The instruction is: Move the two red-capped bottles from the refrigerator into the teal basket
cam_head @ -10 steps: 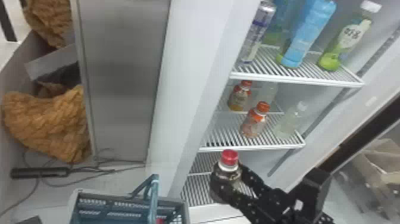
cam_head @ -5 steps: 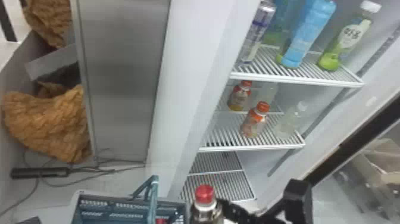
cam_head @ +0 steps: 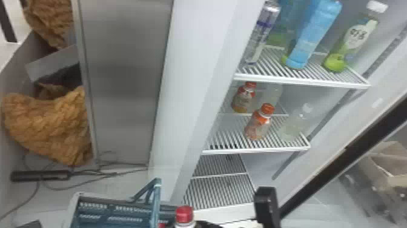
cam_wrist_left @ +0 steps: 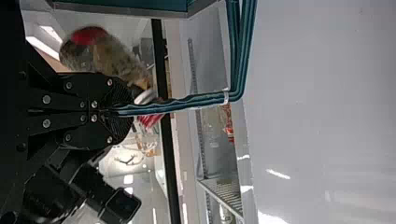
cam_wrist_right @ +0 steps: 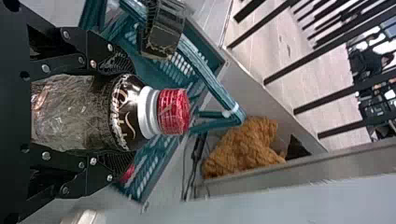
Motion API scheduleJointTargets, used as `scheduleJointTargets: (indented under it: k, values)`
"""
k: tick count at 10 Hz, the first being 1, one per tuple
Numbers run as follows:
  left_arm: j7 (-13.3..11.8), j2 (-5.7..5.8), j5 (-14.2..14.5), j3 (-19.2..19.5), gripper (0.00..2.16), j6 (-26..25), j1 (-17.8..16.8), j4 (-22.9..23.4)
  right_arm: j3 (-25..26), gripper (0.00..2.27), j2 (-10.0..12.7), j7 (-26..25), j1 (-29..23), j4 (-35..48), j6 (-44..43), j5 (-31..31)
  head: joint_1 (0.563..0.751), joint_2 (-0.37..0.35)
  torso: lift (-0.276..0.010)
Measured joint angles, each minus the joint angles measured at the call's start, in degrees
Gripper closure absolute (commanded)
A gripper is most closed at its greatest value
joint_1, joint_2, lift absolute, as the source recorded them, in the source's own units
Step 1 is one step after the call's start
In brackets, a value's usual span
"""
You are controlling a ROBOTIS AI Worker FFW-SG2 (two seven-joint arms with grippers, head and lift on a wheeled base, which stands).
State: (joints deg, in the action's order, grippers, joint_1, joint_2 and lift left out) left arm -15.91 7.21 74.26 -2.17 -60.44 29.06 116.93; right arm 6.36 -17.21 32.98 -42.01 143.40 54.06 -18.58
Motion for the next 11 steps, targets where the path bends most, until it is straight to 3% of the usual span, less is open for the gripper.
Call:
scheduleJointTargets:
  k: [2, 5, 7, 11]
  values:
    - [0.01, -0.06, 0.00, 0.06, 1.16, 0.08, -0.07, 0.00, -2.59, 0.68, -0.07, 0.20, 3.45, -5.51, -1.91, -1.78, 0.695, -0.325, -0.224]
    - [0.01, -0.18, 0.00, 0.34, 1.16, 0.12, 0.05, 0.00, -2.82, 0.30, -0.11, 0.75, 3.91, -7.12, -4.22, -2.12, 0.695, -0.313, -0.224]
    - [-0.01, -0.19, 0.10, 0.30, 1.16, 0.12, 0.12, -0.01, -2.79, 0.23, -0.09, 0.82, 3.87, -7.20, -6.41, -1.38, 0.695, -0.313, -0.224]
    - [0.00, -0.18, 0.12, 0.33, 1.16, 0.11, 0.22, -0.01, 2.87, 0.24, 2.01, 0.67, 2.26, -6.61, -18.28, 3.00, 0.695, -0.350, -0.224]
